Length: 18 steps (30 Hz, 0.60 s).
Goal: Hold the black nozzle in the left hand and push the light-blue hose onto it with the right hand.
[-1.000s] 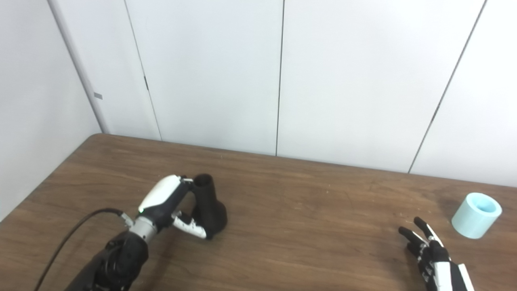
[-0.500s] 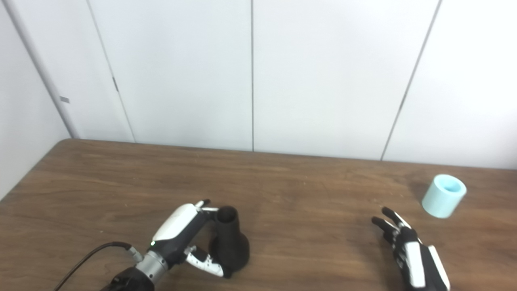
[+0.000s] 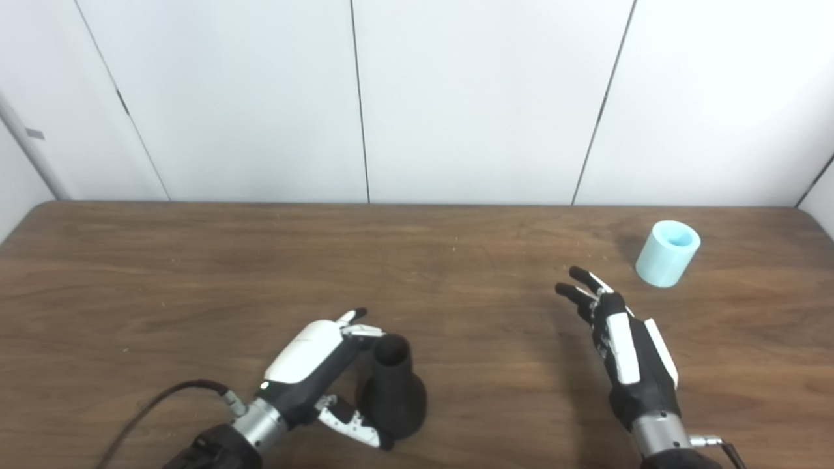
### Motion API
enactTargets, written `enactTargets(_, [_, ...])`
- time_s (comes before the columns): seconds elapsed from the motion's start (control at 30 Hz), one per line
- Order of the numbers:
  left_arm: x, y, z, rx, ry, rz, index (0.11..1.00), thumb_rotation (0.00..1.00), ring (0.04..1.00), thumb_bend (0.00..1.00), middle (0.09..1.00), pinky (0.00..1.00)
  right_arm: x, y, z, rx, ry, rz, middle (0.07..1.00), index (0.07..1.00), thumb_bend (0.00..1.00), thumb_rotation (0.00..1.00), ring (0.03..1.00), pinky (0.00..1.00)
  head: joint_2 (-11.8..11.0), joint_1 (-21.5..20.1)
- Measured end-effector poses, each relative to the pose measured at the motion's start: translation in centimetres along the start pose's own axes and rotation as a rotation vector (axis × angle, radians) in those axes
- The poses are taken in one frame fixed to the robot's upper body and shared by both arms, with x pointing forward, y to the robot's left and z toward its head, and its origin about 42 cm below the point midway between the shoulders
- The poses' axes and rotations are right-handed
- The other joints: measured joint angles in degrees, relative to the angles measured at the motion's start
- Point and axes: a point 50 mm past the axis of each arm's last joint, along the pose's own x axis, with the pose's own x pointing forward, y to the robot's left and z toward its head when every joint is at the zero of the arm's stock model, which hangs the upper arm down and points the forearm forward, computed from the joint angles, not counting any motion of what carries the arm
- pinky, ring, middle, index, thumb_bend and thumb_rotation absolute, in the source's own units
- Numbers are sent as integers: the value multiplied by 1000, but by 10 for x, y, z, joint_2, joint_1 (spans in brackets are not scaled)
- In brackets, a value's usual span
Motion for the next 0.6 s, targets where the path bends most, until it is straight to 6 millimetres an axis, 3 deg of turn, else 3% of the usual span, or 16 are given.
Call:
enactTargets(0.17, [1, -3, 4, 16, -17, -7, 500, 0, 781, 522, 469, 1000, -1, -3, 8, -34, -24, -3, 813, 860, 487, 960, 900, 882, 11, -19])
enactTargets(0.43, [0, -4, 4, 20, -24, 0, 490, 0, 773, 523, 482, 1000, 7, -17, 28, -77, -43, -36, 838, 848, 545, 528, 871, 813, 20, -65])
enactTargets(0.6, [-5, -5, 1, 15, -24, 11, 496, 0, 753, 523, 476, 1000, 19, -23, 54, -196, -87, -90, 827, 826, 608, 343, 832, 742, 15, -106])
